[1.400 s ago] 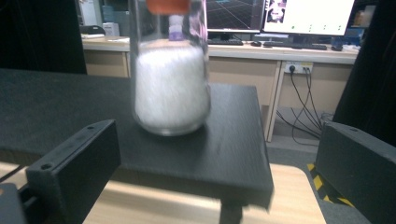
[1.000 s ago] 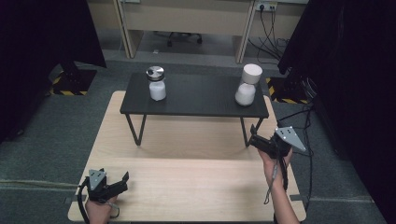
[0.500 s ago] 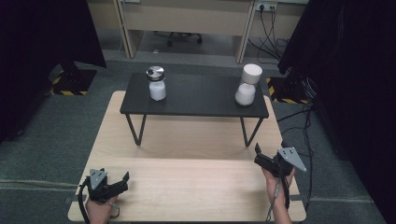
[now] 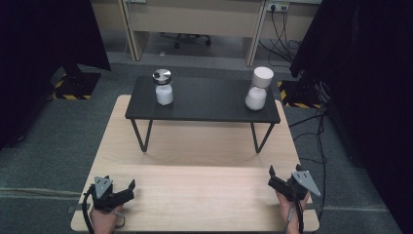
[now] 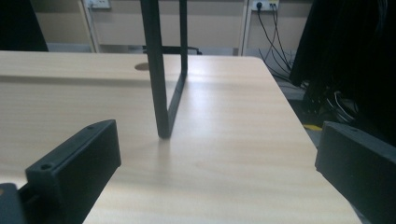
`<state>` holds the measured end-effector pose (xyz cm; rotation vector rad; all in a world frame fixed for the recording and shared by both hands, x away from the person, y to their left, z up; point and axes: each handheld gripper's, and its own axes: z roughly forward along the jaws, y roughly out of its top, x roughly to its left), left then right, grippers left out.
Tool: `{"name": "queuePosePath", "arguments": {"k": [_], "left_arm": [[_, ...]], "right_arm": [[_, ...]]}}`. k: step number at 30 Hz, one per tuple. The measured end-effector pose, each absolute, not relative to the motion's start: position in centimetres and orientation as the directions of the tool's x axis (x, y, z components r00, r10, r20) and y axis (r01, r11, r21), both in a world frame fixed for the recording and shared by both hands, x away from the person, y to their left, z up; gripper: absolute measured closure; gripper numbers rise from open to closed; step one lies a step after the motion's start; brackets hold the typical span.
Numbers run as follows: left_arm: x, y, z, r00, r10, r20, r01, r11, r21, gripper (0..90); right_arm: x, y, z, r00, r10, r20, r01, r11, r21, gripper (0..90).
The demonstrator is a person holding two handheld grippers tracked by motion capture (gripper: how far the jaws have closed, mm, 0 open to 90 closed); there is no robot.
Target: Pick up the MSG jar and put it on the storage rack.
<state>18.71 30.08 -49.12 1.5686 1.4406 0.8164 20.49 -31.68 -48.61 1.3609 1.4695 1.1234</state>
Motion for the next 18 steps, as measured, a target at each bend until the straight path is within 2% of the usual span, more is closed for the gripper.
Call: {"name": "queuePosePath", "arguments": {"k": [6, 18], "left_arm": [[18.8, 29.9, -49.1, 0.125, 0.990, -0.067, 0.450, 0.003, 0.893, 0.7], [18.9, 29.8, -48.9, 0.124, 0.991, -0.059, 0.458, -0.004, 0.889, 0.7]], "right_arm": [[19.5, -32.0, -49.8, -0.051, 0.998, 0.038, 0.274, -0.022, 0.962, 0.3], [18.2, -31.7, -51.0, -0.041, 0.999, 0.004, 0.270, 0.008, 0.963, 0.3]]}}
